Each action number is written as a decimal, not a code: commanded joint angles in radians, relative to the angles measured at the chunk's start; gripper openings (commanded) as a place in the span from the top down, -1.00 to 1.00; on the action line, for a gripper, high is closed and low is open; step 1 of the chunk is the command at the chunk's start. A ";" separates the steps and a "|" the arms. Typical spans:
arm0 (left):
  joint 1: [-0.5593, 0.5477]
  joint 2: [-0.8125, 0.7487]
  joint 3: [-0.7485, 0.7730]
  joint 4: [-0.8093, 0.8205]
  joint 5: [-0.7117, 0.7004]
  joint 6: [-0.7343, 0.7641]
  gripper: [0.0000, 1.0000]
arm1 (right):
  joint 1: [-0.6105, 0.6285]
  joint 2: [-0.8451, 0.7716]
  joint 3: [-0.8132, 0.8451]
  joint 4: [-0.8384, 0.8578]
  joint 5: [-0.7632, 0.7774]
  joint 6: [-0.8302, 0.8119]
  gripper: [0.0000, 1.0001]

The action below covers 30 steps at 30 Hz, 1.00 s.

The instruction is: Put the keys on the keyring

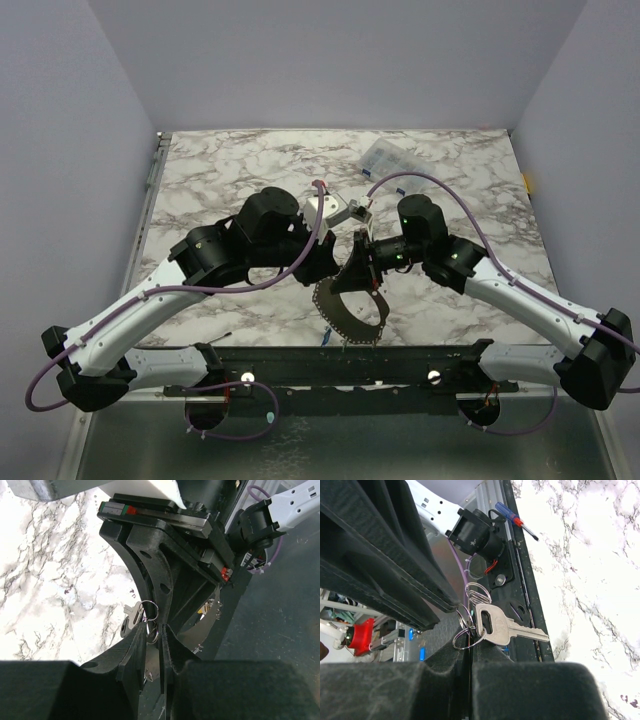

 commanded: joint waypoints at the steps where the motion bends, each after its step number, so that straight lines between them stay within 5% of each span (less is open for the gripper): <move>1: -0.007 0.012 -0.021 -0.017 -0.006 -0.022 0.54 | 0.009 -0.023 0.003 0.025 0.009 0.013 0.99; 14: -0.006 0.020 -0.029 -0.033 -0.015 -0.018 0.52 | 0.009 -0.028 0.003 0.029 0.010 0.013 0.99; 20: -0.006 0.024 0.000 -0.081 -0.100 -0.022 0.26 | 0.008 -0.030 0.004 0.028 0.010 0.012 0.99; 30: -0.006 0.027 0.008 -0.082 -0.083 -0.036 0.45 | 0.008 -0.027 0.007 0.028 0.010 0.014 0.99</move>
